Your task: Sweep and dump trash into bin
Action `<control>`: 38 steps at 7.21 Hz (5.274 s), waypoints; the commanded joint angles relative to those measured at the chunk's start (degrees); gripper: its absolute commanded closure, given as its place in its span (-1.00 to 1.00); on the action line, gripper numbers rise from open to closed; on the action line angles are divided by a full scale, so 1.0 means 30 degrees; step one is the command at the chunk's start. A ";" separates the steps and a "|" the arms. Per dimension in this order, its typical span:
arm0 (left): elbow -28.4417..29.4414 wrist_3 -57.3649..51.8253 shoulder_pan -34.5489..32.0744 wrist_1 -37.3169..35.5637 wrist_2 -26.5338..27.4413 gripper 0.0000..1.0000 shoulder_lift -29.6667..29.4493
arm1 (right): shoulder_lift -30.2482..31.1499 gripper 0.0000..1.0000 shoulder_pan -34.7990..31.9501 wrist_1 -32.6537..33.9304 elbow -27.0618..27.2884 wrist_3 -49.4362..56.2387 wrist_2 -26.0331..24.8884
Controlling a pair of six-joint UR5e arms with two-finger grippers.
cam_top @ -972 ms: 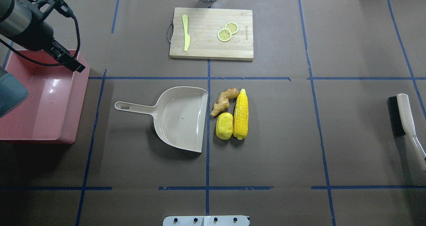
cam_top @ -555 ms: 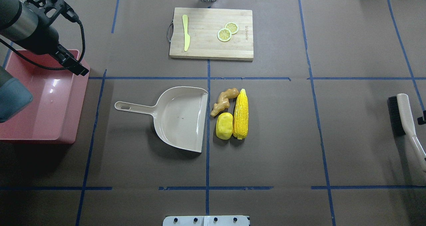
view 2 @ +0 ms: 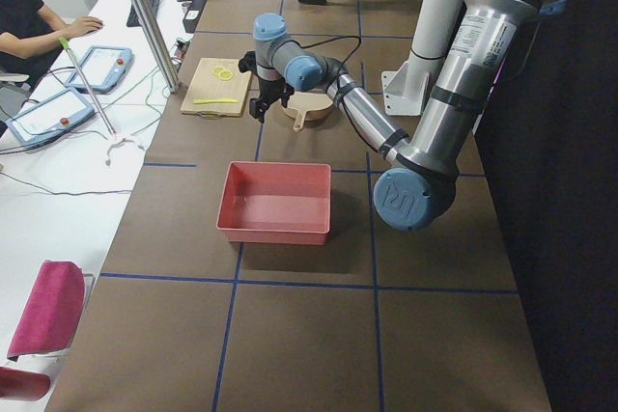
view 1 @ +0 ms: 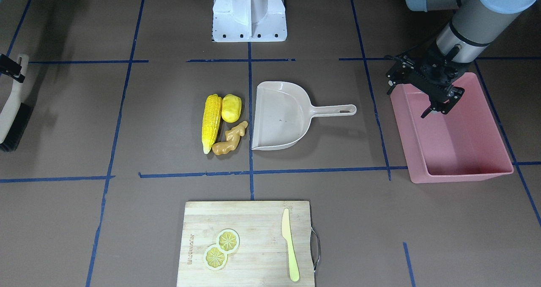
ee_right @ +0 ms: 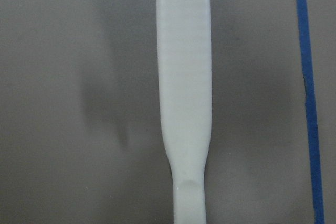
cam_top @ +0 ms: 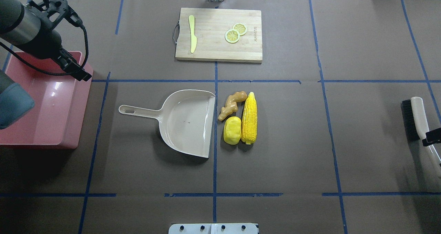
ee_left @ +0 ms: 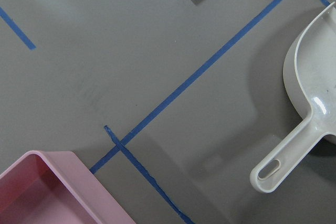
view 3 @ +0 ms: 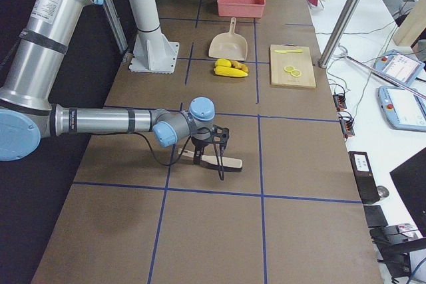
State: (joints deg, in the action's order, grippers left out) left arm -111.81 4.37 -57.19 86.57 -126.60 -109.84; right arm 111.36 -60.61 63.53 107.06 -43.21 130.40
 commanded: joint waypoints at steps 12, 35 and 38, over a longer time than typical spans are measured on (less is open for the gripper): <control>-0.0084 -0.0169 0.0430 0.0088 0.0041 -1.00 -0.0038 | -0.0705 1.00 0.1306 0.0004 -0.1325 0.0049 -0.0021; 0.3606 -0.9720 0.7695 0.0469 0.6575 -0.99 -0.2734 | -0.2141 1.00 0.1013 0.4046 0.3423 -0.0215 0.1533; 0.4017 -0.9690 0.7697 0.0469 0.6720 -0.33 -0.2880 | -0.2141 1.00 0.1013 0.4017 0.3423 -0.0215 0.1562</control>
State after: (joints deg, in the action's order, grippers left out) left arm -100.03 -24.75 -34.11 88.01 -106.72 -118.40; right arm 104.94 -57.57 75.60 117.33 -43.86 135.02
